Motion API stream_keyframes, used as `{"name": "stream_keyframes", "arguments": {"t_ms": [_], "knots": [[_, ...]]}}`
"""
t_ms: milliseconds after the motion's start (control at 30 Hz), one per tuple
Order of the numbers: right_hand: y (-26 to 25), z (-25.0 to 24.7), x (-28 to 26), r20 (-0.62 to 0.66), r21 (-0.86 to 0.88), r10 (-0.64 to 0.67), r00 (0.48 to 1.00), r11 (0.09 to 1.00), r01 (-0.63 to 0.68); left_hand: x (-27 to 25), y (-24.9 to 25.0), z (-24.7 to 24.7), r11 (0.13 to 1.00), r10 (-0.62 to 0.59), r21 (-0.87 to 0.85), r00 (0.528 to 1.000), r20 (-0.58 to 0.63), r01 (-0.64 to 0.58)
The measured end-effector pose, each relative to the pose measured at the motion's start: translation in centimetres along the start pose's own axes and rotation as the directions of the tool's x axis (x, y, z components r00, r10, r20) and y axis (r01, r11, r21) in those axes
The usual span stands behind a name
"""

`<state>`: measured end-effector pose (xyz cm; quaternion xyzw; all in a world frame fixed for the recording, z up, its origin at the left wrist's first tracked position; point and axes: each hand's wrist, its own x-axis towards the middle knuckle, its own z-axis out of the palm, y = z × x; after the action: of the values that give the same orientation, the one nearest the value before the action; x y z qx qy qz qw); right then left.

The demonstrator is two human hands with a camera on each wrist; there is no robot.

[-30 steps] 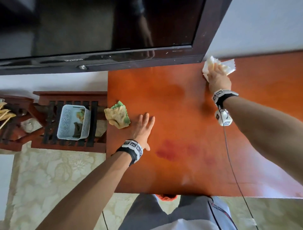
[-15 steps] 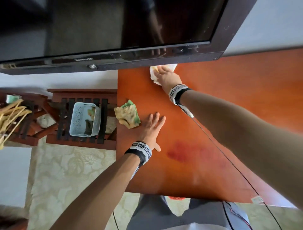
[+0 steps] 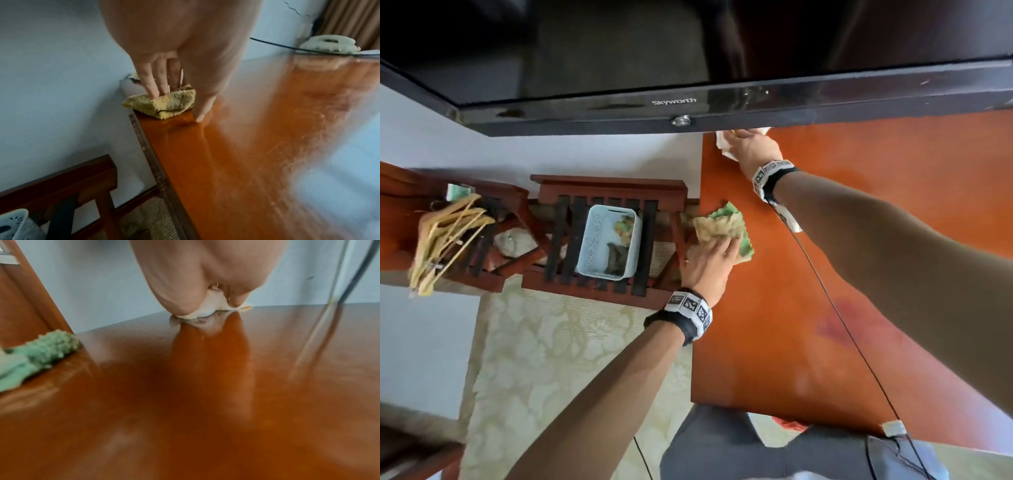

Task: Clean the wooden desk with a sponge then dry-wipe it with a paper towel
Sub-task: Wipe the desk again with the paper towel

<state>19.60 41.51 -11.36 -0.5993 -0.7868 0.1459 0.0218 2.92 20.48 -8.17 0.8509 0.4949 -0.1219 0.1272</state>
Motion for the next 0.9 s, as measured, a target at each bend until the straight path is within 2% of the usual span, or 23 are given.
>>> {"name": "stream_keyframes", "arguments": {"t_ms": [100,167,233,267,300,367,433,500,567,600,667,733,767,800,867,900], "knots": [[-2.7,2.5,0.1,0.065,-0.113,-0.221,0.973,0.967,0.228,0.2,-0.4,-0.3,0.999,0.044,0.028,0.998,-0.038,-0.043],[-4.4,3.8,-1.0,0.161,-0.147,-0.383,0.91,0.902,0.405,0.2,-0.6,-0.7,0.998,0.061,0.015,0.997,-0.048,-0.061],[-4.8,3.2,-1.4,0.224,-0.102,-0.454,0.862,0.869,0.484,-0.3,-0.8,-0.8,0.997,0.074,0.015,0.996,-0.042,-0.073],[-4.4,2.7,-0.8,0.213,-0.086,-0.432,0.877,0.885,0.457,-0.6,-1.0,-0.8,0.996,0.087,0.006,0.996,-0.03,-0.087],[-3.9,1.9,-0.4,0.178,-0.099,-0.367,0.913,0.917,0.387,-0.8,-1.4,-0.5,0.995,0.099,0.004,0.995,-0.024,-0.099],[-2.3,0.6,0.5,0.167,-0.243,-0.209,0.964,0.938,0.246,-1.8,-2.0,-0.2,0.997,0.075,-0.004,0.997,-0.029,-0.075],[-1.8,-0.7,0.0,0.171,-0.374,-0.145,0.975,0.906,0.2,-2.8,-2.5,-0.2,0.999,0.023,-0.045,0.999,-0.036,-0.025],[-3.0,-0.4,-2.3,0.143,-0.329,-0.128,0.981,0.929,0.169,-3.8,-3.1,-0.5,0.99,-0.057,-0.131,0.996,-0.07,0.048],[-4.7,1.4,-5.9,0.123,-0.268,-0.177,0.976,0.941,0.205,-4.6,-3.7,-1.2,0.953,-0.189,-0.264,0.974,-0.123,0.152],[-5.2,2.5,-8.2,0.136,-0.218,-0.241,0.961,0.939,0.266,-4.8,-3.9,-1.6,0.923,-0.26,-0.326,0.957,-0.129,0.206],[-5.4,4.6,-12.3,0.161,-0.039,-0.381,0.91,0.919,0.391,-5.3,-4.6,-2.4,0.871,-0.365,-0.402,0.919,-0.147,0.282],[-3.8,4.5,-14.0,0.203,-0.026,-0.487,0.85,0.865,0.502,-5.7,-5.0,-3.3,0.834,-0.42,-0.464,0.89,-0.179,0.3],[-2.7,3.9,-13.9,0.201,-0.076,-0.496,0.845,0.852,0.518,-5.8,-5.2,-3.7,0.821,-0.439,-0.486,0.876,-0.2,0.3],[-1.3,3.1,-13.3,0.202,-0.095,-0.444,0.873,0.878,0.469,-5.9,-5.3,-4.2,0.81,-0.458,-0.504,0.86,-0.224,0.3],[2.1,1.1,-11.1,0.176,-0.322,-0.268,0.947,0.894,0.313,-6.0,-5.3,-4.9,0.789,-0.501,-0.529,0.826,-0.259,0.312],[4.2,0.0,-9.8,0.171,-0.485,-0.175,0.97,0.842,0.237,-6.1,-5.3,-5.1,0.782,-0.52,-0.535,0.808,-0.278,0.319]]}}
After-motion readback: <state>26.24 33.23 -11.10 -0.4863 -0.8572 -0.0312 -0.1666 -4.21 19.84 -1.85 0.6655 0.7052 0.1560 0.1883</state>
